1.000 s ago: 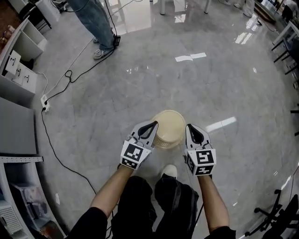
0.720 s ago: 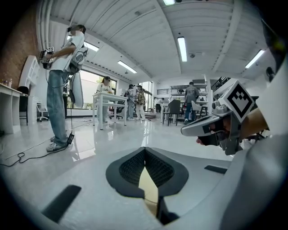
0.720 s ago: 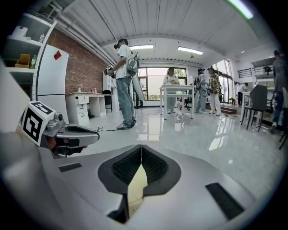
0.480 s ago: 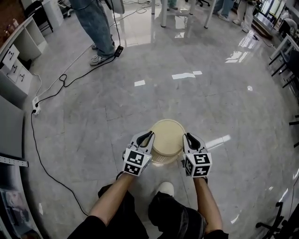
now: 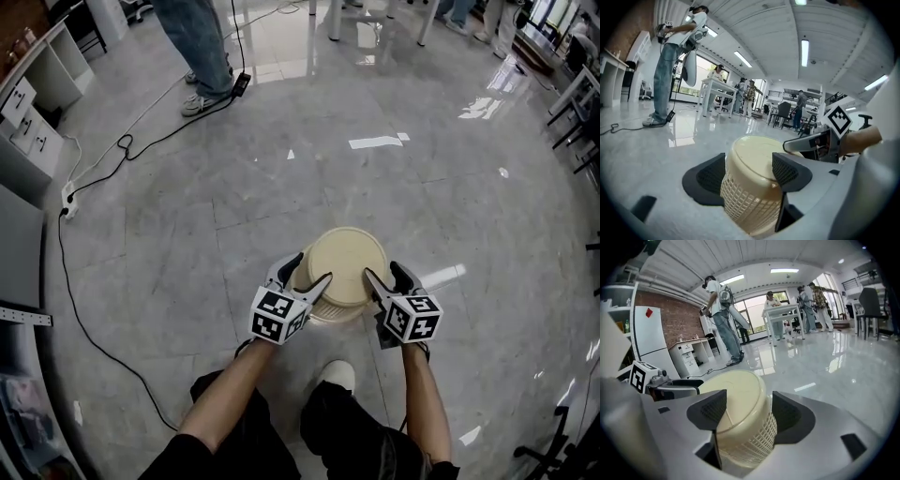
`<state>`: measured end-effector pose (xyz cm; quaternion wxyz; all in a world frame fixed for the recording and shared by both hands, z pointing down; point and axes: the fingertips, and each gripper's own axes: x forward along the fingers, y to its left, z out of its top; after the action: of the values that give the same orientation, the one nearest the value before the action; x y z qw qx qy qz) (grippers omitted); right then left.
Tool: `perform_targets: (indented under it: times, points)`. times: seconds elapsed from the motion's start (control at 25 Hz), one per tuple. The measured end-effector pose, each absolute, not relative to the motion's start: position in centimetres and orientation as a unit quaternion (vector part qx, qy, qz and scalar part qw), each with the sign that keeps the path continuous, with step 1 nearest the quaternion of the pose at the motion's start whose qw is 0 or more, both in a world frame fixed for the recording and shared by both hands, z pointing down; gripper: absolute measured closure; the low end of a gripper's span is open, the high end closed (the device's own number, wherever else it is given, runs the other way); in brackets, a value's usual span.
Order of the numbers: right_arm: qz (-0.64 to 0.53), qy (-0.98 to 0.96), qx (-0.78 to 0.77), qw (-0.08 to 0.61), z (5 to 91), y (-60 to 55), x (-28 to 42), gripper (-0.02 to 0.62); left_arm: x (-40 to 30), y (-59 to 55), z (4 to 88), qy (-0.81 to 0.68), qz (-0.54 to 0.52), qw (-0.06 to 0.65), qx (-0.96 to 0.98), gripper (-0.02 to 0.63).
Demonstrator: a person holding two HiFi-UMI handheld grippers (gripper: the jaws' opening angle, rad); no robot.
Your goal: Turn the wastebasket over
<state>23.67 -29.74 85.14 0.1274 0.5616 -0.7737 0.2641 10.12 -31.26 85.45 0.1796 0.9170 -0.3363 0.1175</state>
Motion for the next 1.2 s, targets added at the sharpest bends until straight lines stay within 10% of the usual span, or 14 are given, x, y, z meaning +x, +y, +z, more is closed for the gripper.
perform_targets:
  times: [0.24,0.88,1.2]
  points:
    - [0.337,-0.768,0.541,0.057,86.3,-29.5,23.6,0.314,10.2,-31.1,86.0,-0.317,0.083,0.222,0.918,0.321]
    - [0.214,-0.767,0.589,0.141,78.2,-26.1,25.9,0.318,14.6,-28.6,85.6,-0.248,0.098,0.221,0.938,0.321]
    - [0.136,-0.789,0.565,0.197,78.3,-26.4,19.4,0.428,10.2,-28.9,87.4,-0.281,0.177,0.159,0.93,0.337]
